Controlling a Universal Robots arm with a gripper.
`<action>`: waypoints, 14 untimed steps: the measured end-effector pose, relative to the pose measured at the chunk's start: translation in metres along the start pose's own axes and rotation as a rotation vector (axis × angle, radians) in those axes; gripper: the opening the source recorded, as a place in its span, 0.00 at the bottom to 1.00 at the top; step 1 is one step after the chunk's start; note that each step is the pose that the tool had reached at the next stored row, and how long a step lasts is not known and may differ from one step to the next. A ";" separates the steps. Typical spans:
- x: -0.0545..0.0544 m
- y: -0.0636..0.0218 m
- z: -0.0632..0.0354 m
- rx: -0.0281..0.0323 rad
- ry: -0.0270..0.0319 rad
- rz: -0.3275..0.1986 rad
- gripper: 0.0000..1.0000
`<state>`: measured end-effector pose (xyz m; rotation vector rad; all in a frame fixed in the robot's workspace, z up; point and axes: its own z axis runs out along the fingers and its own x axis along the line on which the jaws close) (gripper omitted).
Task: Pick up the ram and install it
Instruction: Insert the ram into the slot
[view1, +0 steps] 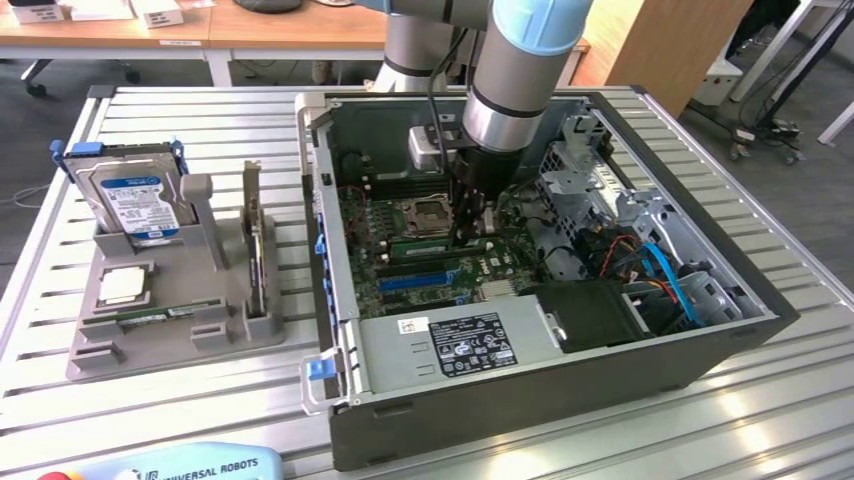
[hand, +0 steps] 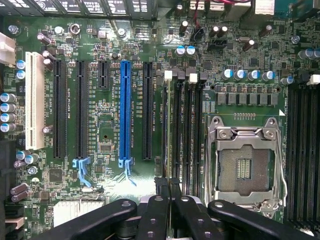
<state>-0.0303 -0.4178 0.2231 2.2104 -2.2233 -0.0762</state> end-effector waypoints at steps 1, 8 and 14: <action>0.000 0.0000 0.0000 0.0000 0.0001 0.000 0.12; 0.000 0.0000 0.0001 0.0000 -0.0002 0.000 0.18; 0.000 0.0000 0.0001 0.0000 -0.0001 0.000 0.25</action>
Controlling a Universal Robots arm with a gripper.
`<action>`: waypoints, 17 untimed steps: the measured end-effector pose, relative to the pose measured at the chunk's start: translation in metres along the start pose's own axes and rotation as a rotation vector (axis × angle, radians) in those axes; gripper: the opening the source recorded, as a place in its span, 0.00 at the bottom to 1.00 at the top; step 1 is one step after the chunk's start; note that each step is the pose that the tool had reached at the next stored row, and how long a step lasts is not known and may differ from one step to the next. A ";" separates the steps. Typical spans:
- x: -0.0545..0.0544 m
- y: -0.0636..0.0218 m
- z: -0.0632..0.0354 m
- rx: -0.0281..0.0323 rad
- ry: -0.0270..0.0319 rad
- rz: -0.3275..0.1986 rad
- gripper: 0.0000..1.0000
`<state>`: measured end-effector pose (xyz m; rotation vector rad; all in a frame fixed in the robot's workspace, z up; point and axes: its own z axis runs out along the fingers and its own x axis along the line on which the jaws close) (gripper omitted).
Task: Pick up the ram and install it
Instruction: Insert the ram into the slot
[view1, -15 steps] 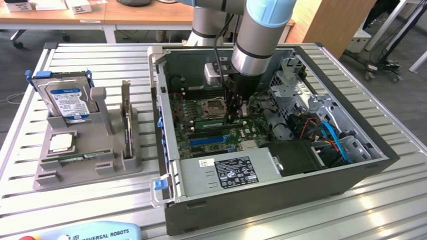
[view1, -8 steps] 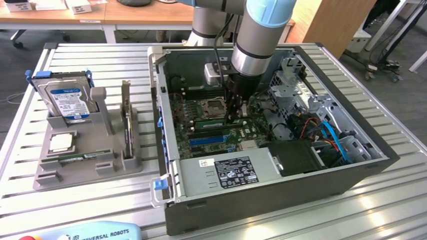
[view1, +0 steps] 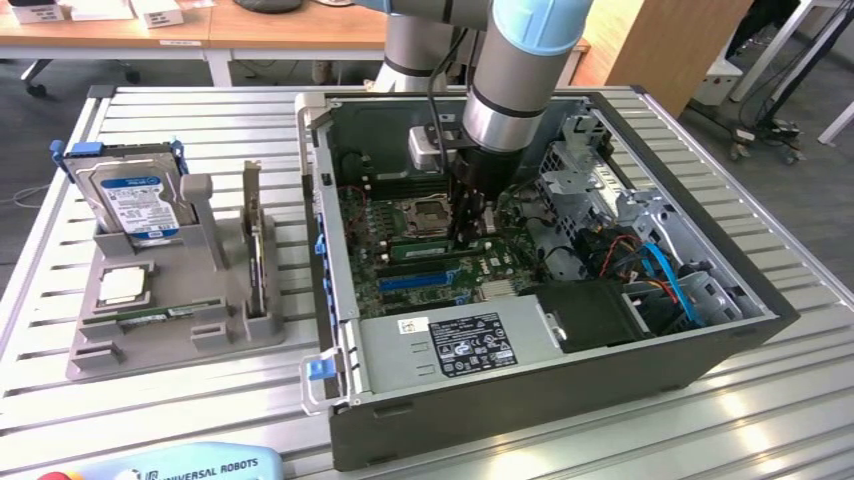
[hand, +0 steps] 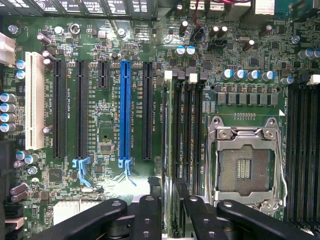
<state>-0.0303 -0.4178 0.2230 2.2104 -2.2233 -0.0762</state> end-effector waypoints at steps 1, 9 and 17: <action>0.000 0.0000 0.0000 0.0000 0.0000 0.000 0.25; 0.000 0.0004 -0.0107 0.0000 -0.0001 0.000 0.25; -0.001 0.0009 -0.0247 0.0000 -0.0001 0.000 0.25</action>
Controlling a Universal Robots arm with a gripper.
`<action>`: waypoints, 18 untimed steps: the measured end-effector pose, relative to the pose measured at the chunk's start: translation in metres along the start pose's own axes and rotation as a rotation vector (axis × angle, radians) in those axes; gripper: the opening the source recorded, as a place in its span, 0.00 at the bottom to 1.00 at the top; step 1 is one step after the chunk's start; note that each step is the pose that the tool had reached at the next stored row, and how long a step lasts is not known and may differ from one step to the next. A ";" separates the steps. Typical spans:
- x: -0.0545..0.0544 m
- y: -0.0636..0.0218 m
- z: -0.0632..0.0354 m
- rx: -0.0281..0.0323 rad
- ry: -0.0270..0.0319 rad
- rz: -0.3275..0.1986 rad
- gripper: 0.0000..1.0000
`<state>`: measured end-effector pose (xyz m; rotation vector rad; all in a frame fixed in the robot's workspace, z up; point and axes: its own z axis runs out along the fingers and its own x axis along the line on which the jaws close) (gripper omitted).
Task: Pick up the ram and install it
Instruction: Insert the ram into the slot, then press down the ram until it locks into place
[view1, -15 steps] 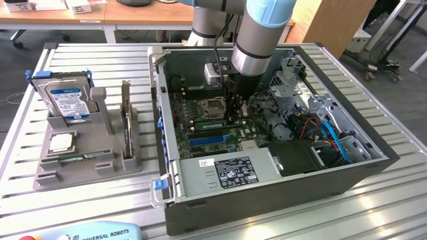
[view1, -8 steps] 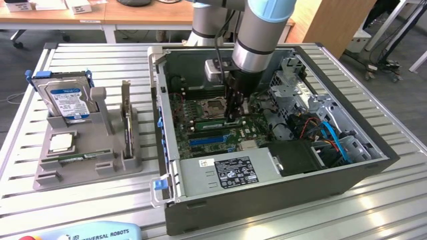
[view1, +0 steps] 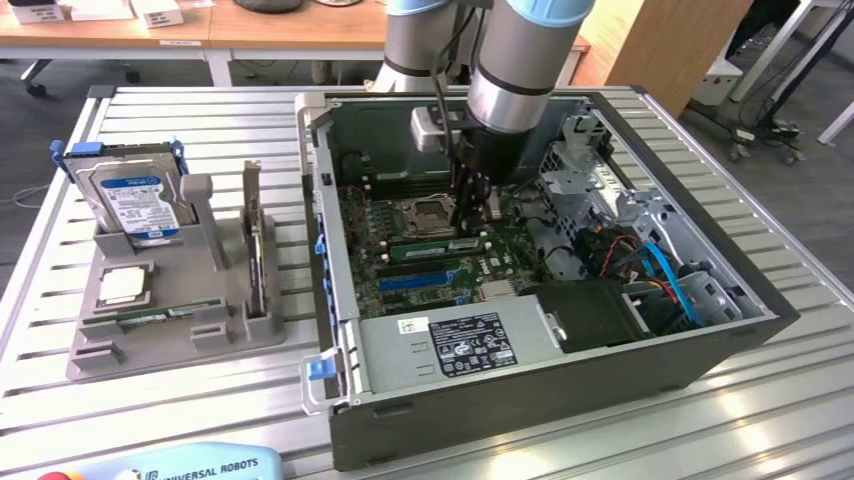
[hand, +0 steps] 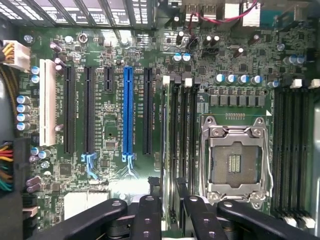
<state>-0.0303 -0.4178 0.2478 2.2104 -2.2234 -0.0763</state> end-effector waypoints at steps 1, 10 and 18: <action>0.000 0.0001 -0.0017 0.0000 0.0001 0.000 0.25; 0.000 0.0006 -0.0156 0.0000 0.0000 0.000 0.25; -0.001 0.0007 -0.0182 0.0000 0.0001 0.000 0.25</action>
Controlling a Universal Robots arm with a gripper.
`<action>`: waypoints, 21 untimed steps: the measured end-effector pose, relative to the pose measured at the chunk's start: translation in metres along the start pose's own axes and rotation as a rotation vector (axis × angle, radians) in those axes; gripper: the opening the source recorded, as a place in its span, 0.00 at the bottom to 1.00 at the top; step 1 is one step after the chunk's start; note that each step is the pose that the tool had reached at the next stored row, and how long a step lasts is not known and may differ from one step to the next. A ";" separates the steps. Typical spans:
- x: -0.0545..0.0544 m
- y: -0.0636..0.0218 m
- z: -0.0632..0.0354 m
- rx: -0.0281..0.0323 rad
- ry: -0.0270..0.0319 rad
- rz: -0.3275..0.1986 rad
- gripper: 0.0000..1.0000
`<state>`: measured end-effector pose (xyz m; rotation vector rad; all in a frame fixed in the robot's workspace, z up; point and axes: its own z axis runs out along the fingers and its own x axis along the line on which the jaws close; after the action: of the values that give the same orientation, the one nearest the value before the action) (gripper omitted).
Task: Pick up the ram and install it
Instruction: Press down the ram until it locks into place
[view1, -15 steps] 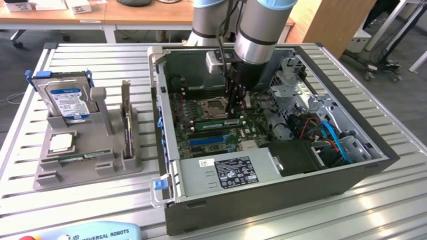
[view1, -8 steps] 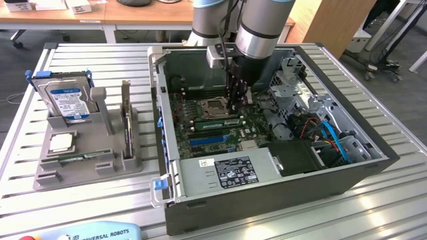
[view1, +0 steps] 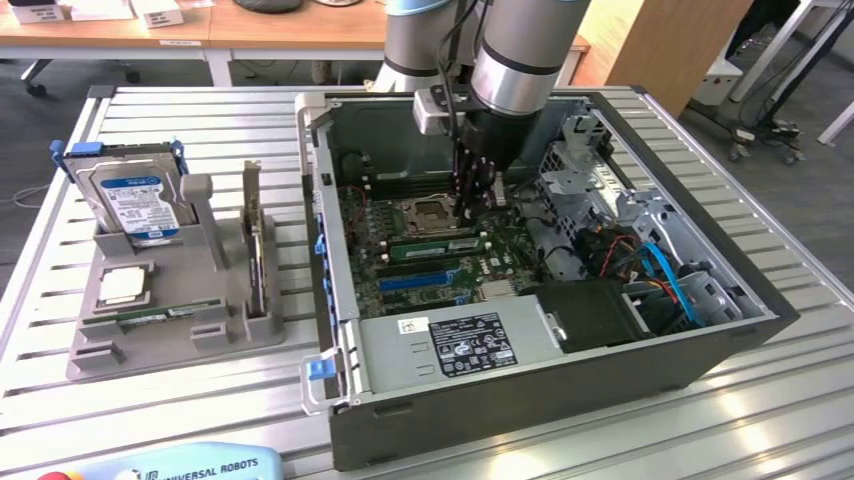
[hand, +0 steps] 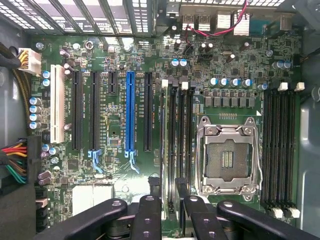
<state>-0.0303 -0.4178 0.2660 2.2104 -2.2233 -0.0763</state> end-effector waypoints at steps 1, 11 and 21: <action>0.000 0.0000 0.0000 0.0001 -0.0001 0.000 0.25; 0.000 0.0000 0.0000 0.0000 0.0000 0.000 0.11; 0.000 -0.0156 -0.0006 0.0000 0.0000 0.000 0.10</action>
<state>-0.0146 -0.4178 0.2660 2.2104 -2.2234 -0.0763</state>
